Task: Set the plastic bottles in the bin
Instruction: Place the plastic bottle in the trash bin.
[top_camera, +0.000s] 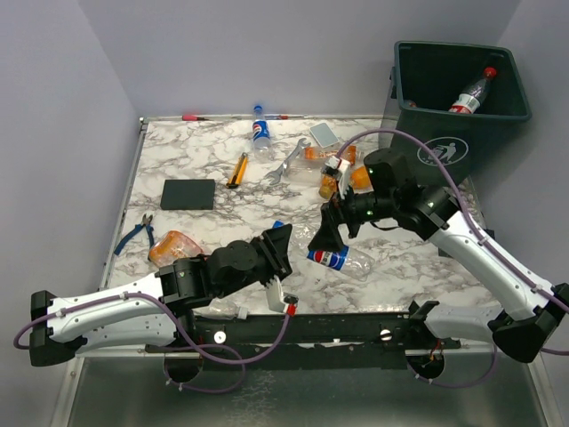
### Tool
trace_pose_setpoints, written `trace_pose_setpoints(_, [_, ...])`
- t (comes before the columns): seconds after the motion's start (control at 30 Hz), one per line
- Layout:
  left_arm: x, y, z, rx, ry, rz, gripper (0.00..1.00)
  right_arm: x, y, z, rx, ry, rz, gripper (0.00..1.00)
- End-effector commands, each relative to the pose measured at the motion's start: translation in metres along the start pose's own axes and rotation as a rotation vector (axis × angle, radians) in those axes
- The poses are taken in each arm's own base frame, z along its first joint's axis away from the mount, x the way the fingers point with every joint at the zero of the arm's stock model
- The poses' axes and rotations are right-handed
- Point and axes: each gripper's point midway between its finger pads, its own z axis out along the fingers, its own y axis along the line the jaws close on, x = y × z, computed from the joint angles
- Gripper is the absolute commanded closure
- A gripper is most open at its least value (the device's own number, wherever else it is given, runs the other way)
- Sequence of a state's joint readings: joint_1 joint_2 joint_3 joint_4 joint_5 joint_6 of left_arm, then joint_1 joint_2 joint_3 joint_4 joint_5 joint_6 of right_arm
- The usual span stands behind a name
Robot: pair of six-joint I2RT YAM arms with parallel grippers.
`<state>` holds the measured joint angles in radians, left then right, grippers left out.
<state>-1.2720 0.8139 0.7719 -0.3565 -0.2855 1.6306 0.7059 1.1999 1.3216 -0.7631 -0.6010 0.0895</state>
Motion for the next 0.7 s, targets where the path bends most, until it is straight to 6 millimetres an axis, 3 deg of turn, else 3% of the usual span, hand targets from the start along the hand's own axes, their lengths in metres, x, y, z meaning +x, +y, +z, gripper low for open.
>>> trace_pose_setpoints(0.0, [0.005,0.004,-0.004,0.007,0.028,0.06,1.0,0.032,0.009,0.016,-0.123,0.095,0.066,0.0])
trace_pose_setpoints(0.13, [0.006,0.012,-0.009,-0.018,0.031,0.056,1.0,0.047,-0.003,0.021,-0.078,0.123,0.088,0.0])
trace_pose_setpoints(0.33, [0.004,0.019,-0.01,-0.032,0.019,0.055,1.0,0.037,-0.004,0.026,-0.079,0.091,0.087,0.05])
trace_pose_setpoints(0.43, [0.003,0.019,-0.009,-0.038,0.015,0.049,1.0,0.037,0.003,0.031,-0.126,0.097,0.097,0.15])
trace_pose_setpoints(0.6, [0.004,0.022,-0.012,-0.065,0.017,0.013,1.0,0.053,0.004,0.04,-0.14,0.151,0.116,0.39])
trace_pose_setpoints(0.67, [0.005,0.022,-0.014,-0.071,0.02,-0.003,0.92,0.054,0.004,0.039,-0.133,0.14,0.117,0.5])
